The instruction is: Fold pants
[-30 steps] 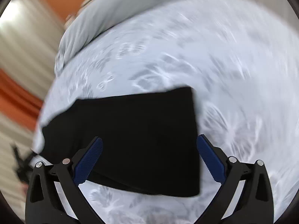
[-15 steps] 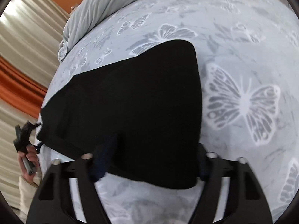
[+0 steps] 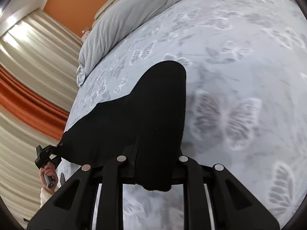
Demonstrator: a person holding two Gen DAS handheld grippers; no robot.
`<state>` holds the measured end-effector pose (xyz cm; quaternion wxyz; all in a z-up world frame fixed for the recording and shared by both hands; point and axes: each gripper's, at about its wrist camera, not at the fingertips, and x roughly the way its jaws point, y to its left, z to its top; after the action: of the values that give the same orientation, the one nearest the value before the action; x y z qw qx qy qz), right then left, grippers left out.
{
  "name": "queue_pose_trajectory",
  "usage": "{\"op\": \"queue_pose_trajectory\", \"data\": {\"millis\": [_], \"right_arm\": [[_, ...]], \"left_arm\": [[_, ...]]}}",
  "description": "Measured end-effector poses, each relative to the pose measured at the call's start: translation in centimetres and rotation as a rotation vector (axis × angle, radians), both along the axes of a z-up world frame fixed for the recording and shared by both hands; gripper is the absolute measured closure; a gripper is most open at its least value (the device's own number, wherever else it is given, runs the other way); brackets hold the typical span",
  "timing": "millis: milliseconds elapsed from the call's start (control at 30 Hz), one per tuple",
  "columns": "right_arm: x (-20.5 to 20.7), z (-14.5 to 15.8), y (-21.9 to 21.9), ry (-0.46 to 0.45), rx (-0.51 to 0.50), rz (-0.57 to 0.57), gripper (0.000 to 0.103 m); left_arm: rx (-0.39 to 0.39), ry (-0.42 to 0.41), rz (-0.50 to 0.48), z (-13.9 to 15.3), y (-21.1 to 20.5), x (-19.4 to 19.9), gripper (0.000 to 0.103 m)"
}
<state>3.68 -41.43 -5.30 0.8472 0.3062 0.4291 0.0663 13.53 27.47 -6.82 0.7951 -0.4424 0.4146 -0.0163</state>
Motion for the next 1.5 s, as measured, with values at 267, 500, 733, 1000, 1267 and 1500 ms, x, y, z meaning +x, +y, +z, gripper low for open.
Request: {"op": "queue_pose_trajectory", "data": {"millis": [267, 500, 733, 1000, 1267, 1500], "right_arm": [[-5.6, -2.1, -8.0, 0.066, 0.054, -0.167, 0.079], [-5.5, 3.7, -3.8, -0.043, -0.415, -0.247, 0.054], [-1.4, 0.4, 13.0, -0.08, -0.468, 0.302, 0.029], [-0.5, -4.1, 16.8, -0.034, -0.593, 0.329, 0.054], [1.8, 3.5, 14.1, -0.196, -0.295, 0.173, 0.088], [5.7, -1.0, 23.5, -0.094, -0.339, 0.414, 0.082]], "left_arm": [[-0.025, 0.131, -0.169, -2.9, -7.0, -2.1, 0.086], [0.07, 0.151, -0.113, -3.2, -8.4, -2.2, 0.076], [0.062, 0.158, -0.097, -3.7, -7.9, -2.8, 0.075], [0.042, 0.168, -0.121, -3.8, -7.6, -2.3, 0.072], [0.037, 0.169, -0.12, -3.6, -7.5, -2.6, 0.072], [0.068, 0.167, -0.112, -3.1, -8.1, -2.7, 0.072]]}}
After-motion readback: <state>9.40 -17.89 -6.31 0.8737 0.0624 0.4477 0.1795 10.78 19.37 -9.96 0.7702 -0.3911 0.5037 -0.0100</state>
